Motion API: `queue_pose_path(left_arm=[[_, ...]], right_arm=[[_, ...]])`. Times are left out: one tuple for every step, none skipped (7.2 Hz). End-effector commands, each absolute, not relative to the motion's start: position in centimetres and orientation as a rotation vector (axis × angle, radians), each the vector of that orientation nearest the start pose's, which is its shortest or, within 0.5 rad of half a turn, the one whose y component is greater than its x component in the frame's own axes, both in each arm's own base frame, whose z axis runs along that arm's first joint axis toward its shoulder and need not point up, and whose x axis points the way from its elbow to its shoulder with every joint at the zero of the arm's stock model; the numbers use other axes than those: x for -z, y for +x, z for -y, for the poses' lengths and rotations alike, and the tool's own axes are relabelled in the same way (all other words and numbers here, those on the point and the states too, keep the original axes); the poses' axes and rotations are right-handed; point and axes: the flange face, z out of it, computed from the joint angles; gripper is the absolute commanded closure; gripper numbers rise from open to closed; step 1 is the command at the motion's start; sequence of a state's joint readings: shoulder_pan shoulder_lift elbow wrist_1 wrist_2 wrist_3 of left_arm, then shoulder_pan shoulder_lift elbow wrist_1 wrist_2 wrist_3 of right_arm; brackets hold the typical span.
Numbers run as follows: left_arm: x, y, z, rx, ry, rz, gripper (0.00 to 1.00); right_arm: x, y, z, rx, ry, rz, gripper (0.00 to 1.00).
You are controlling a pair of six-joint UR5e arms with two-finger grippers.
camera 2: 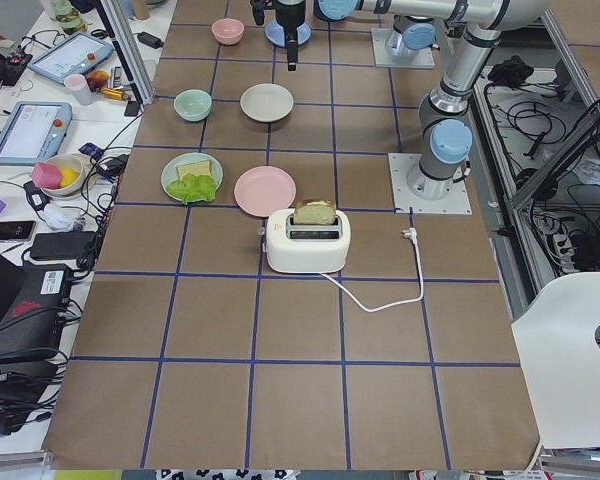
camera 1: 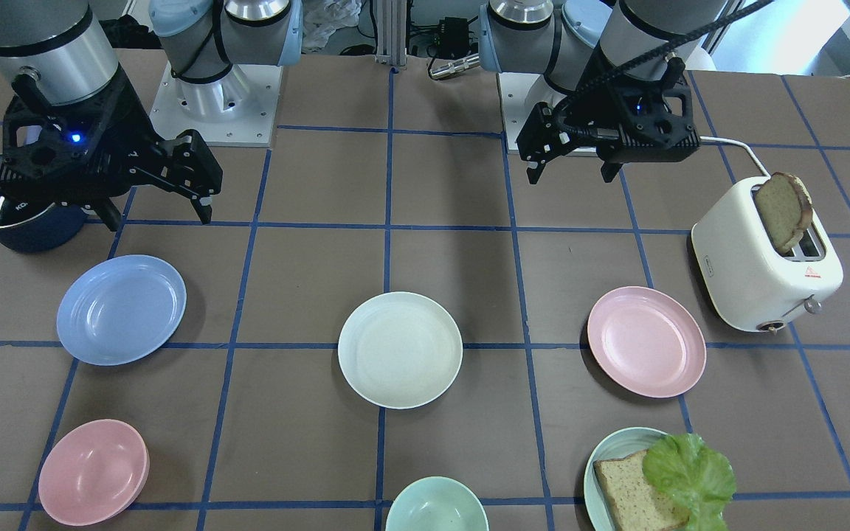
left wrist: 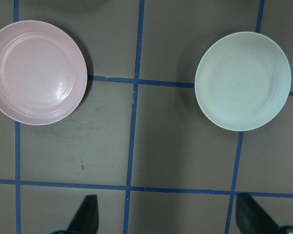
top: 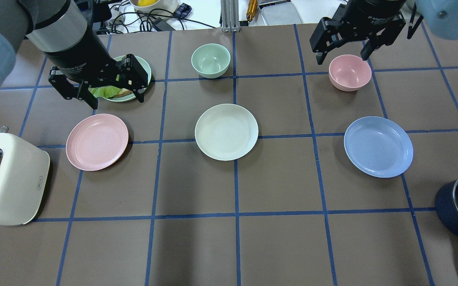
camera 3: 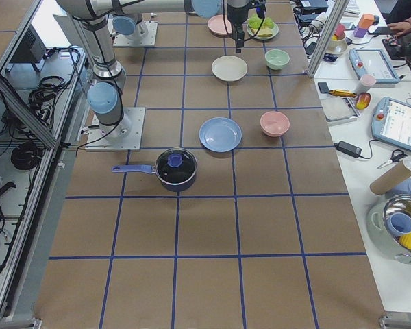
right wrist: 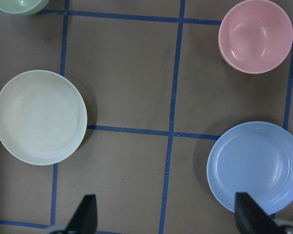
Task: Stack three plates with pink and blue
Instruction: 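Move the left gripper to the pink plate while the right approaches the blue plate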
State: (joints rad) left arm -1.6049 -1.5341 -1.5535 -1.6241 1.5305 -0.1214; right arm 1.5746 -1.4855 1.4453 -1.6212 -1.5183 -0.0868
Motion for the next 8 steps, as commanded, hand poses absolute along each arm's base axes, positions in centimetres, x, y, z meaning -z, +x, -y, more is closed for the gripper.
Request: queue_pose_path(left_arm=[[-51.0,-15.4,46.8,-0.007,-0.139,-3.175,0.00],[-50.9,-15.4,46.9,-0.012,-0.139,-3.175,0.00],[-50.9,-15.4,46.9,-0.012,-0.134,-3.175,0.00],[-50.8,-15.4,46.9,-0.014,-0.134,-3.175,0.00],[-50.9,-15.4,46.9,-0.014,-0.132,-3.175,0.00],[-50.9,-15.4,46.9,-0.014,-0.129,-3.175,0.00],[-50.8,-15.2,47.0,-0.016,-0.132,-3.175,0.00],[-50.6,-15.1,47.1,-0.024,-0.130,-3.175,0.00]], right_arm=[[-50.6,14.0,53.8,0.122,-0.143,-3.089,0.00],[-50.2,13.9,53.6,0.110,-0.143,-3.095,0.00],[-49.8,14.0,53.7,0.096,-0.142,-3.089,0.00],[-48.3,13.0,53.9,0.057,-0.115,-3.090,0.00],[-45.5,11.3,54.3,-0.014,-0.093,-3.099,0.00],[-43.7,6.8,54.7,-0.065,-0.023,-3.090,0.00],[-42.1,1.2,54.7,-0.102,-0.013,-3.070,0.00],[-39.5,-3.5,54.7,-0.167,-0.072,-3.052,0.00]])
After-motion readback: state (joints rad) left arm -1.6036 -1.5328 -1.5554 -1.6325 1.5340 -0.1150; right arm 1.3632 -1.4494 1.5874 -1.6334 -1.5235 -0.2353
